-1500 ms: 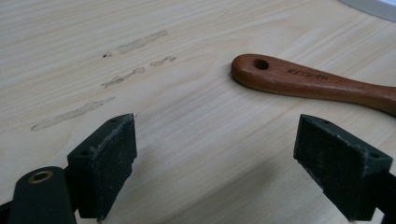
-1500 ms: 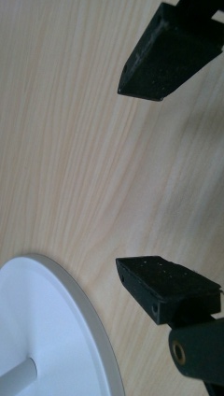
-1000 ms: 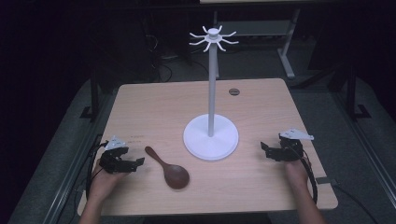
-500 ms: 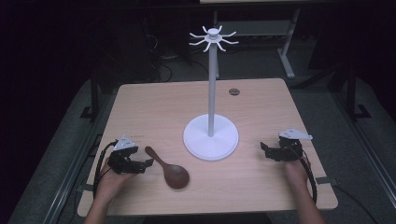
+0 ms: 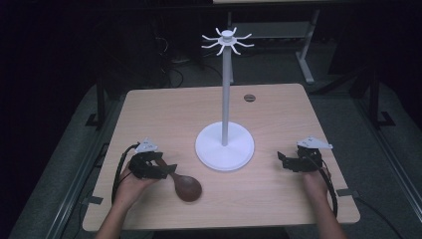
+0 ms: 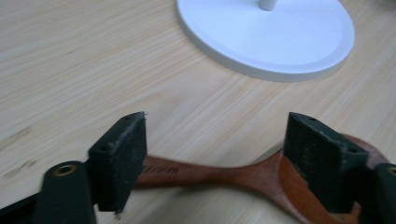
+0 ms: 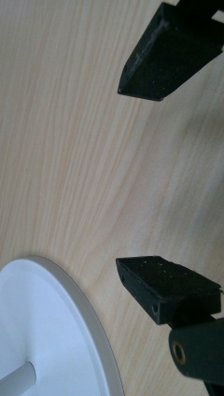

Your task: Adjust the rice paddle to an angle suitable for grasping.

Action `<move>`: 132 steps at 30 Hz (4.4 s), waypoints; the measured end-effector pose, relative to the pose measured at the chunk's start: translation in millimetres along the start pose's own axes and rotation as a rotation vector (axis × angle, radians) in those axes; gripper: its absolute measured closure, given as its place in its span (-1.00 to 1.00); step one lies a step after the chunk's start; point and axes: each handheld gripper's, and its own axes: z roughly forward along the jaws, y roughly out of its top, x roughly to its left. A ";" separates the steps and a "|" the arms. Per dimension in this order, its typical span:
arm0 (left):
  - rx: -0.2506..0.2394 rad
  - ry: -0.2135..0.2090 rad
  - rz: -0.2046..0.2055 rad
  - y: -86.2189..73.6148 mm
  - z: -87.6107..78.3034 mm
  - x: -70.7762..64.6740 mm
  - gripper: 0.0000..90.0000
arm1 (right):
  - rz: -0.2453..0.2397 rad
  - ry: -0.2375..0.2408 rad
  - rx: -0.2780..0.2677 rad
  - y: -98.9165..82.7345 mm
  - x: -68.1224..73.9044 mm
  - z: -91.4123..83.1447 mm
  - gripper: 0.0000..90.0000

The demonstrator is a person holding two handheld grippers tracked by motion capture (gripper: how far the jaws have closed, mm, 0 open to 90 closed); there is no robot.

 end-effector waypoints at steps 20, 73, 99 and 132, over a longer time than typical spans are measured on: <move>0.095 -0.180 0.097 12.8 39.0 -51.6 0.90 | -0.004 -0.004 0.002 0.1 0.5 0.4 -0.70; 0.227 -0.221 0.107 -19.5 15.0 -59.8 1.00 | -0.002 -0.012 0.001 0.0 0.8 0.2 -0.70; 0.177 -0.110 0.041 -43.9 -25.7 -34.3 1.00 | -0.009 -0.015 0.005 0.2 1.4 0.4 -0.70; 0.093 0.097 -0.093 -36.6 -11.3 41.7 1.00 | -0.013 -0.010 0.010 0.4 2.0 0.9 -0.70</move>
